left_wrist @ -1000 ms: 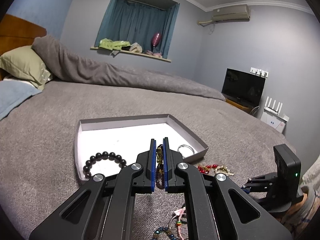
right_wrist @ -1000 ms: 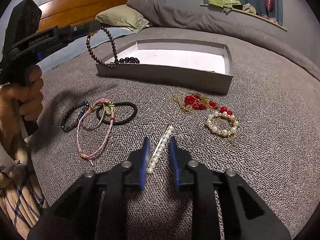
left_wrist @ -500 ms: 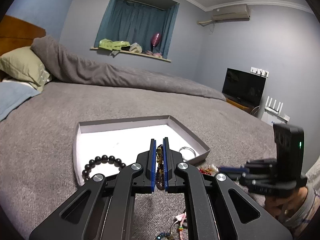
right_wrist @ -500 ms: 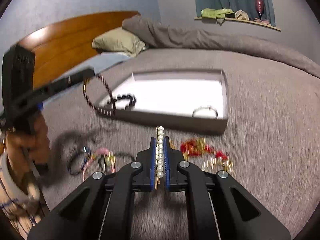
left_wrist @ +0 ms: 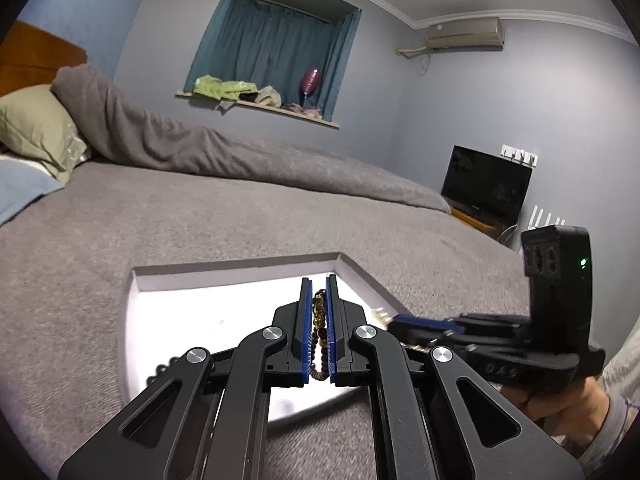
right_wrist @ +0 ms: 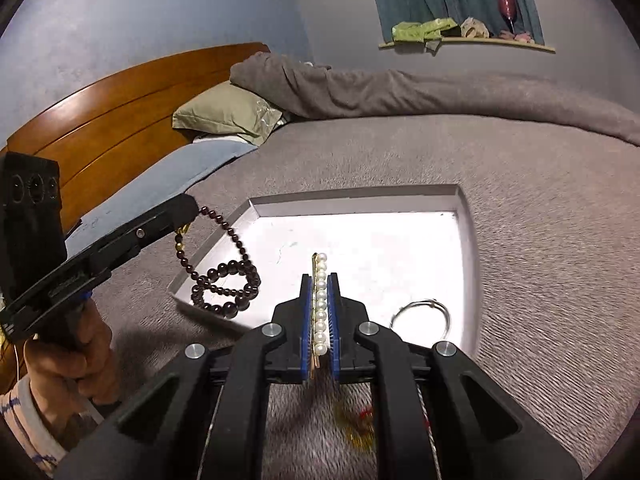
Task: Organize jewelry
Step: 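Place the pearl hairpin in the tray with the right gripper while the left releases the brown bracelet there, then move both open grippers toward the bracelets on the bed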
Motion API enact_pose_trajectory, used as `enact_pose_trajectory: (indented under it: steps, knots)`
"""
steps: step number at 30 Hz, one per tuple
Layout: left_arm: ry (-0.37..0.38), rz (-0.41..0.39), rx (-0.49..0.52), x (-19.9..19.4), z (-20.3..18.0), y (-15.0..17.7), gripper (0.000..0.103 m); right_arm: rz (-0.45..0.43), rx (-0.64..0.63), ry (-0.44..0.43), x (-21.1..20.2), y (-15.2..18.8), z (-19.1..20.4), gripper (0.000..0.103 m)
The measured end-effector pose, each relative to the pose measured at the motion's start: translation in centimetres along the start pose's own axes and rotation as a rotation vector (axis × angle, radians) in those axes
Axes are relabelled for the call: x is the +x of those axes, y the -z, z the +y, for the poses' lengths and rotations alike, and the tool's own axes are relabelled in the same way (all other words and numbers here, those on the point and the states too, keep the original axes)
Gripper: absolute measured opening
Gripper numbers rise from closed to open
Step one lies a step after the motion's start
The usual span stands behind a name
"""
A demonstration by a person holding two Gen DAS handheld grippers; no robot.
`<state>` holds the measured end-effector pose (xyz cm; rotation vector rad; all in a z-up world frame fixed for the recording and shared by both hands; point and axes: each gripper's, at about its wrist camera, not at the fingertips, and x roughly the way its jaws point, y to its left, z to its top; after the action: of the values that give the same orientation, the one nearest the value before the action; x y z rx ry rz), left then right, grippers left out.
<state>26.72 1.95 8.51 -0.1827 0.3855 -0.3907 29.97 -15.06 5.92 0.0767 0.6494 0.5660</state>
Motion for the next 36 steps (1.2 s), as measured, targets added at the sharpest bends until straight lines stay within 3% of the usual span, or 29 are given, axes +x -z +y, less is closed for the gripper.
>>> enact_pose_trajectory:
  steps: [3,9,14,19,36]
  knots:
    - [-0.001,0.035,-0.004,1.4,0.1,0.3,0.007,0.026,0.003,0.005,1.7,0.0,0.0,0.007]
    - [-0.084,0.193,-0.036,4.4,1.7,1.8,0.007,0.096,0.012,0.033,4.6,0.3,-0.5,0.007]
    - [-0.126,0.263,-0.099,5.1,3.9,2.6,0.007,0.132,0.011,0.054,5.5,0.6,-0.9,0.006]
    - [-0.138,0.249,-0.066,3.9,3.8,2.4,0.038,0.117,-0.009,0.063,4.9,0.7,-0.6,0.007]
    - [-0.037,0.235,-0.006,-2.5,2.0,4.6,0.039,0.046,-0.068,-0.009,-0.6,3.6,2.7,0.01]
